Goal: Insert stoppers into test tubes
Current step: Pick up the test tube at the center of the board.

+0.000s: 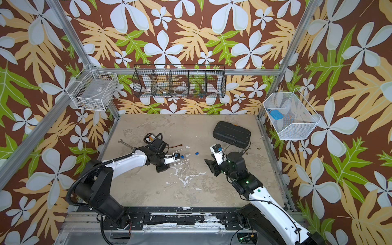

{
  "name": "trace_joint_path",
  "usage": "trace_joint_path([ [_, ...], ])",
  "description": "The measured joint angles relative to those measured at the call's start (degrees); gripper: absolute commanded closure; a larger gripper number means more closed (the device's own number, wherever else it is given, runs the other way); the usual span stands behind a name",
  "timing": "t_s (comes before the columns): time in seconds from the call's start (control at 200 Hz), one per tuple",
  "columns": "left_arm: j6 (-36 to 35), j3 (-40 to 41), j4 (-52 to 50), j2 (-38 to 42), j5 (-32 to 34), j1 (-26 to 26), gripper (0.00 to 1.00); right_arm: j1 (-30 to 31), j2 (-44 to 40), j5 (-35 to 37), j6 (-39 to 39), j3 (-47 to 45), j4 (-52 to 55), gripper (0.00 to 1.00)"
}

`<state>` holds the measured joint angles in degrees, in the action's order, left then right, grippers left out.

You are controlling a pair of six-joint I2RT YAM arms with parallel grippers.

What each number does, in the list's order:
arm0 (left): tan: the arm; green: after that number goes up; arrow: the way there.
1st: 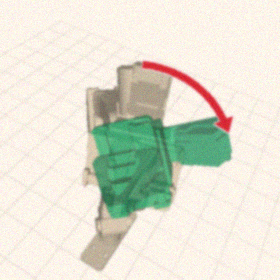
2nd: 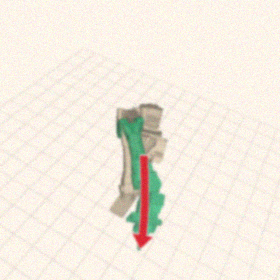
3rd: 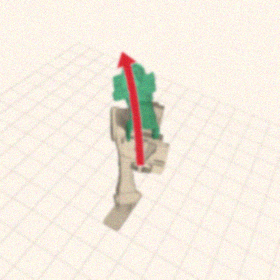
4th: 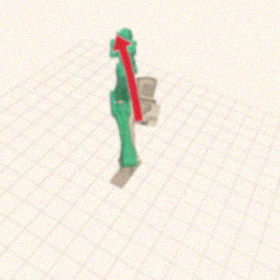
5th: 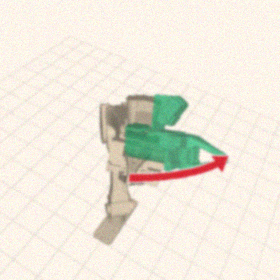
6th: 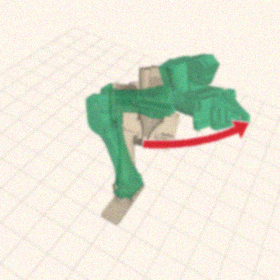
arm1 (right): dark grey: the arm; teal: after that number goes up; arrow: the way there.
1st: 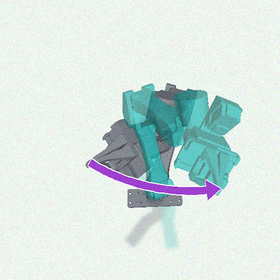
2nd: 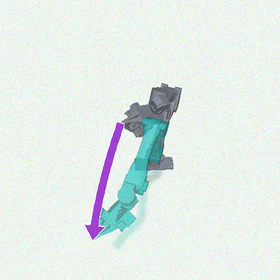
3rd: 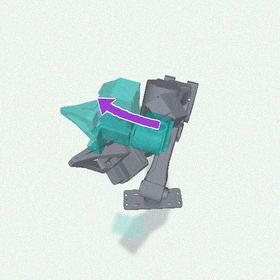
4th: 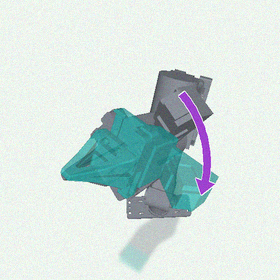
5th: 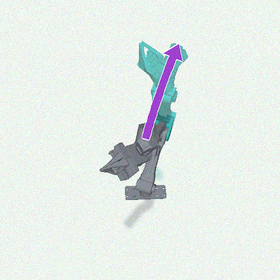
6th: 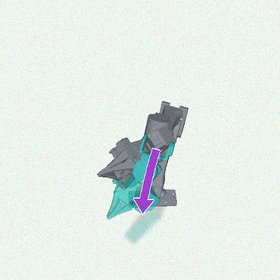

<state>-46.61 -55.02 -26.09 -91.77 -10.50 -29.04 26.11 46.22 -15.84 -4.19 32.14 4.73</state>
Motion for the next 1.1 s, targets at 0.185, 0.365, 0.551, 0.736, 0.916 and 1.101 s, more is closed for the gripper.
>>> trace_joint_path([
  [0.185,1.0,3.3,1.5,7.1,-3.3,-0.1,0.95,0.0,-0.2,4.7,-7.1,0.9,0.9,0.49],
  [0.365,4.7,7.3,5.8,13.5,-6.5,-1.0,0.94,-0.1,1.6,5.7,-15.7,7.0,5.1,0.49],
  [0.551,7.5,8.8,11.0,17.1,-8.9,-2.8,0.94,-0.2,8.7,-0.1,-21.7,13.8,11.4,0.45],
  [0.736,8.8,8.9,15.1,18.6,-10.4,-5.1,0.94,-0.2,18.9,-13.5,-22.8,21.1,17.5,0.41],
  [0.916,9.0,9.0,17.0,18.6,-10.9,-6.5,0.94,-0.2,26.3,-22.4,-21.6,28.0,21.9,0.39],
  [1.101,9.2,9.2,18.1,18.7,-11.0,-7.0,0.93,0.2,32.2,-25.9,-20.1,31.7,25.8,0.42],
])
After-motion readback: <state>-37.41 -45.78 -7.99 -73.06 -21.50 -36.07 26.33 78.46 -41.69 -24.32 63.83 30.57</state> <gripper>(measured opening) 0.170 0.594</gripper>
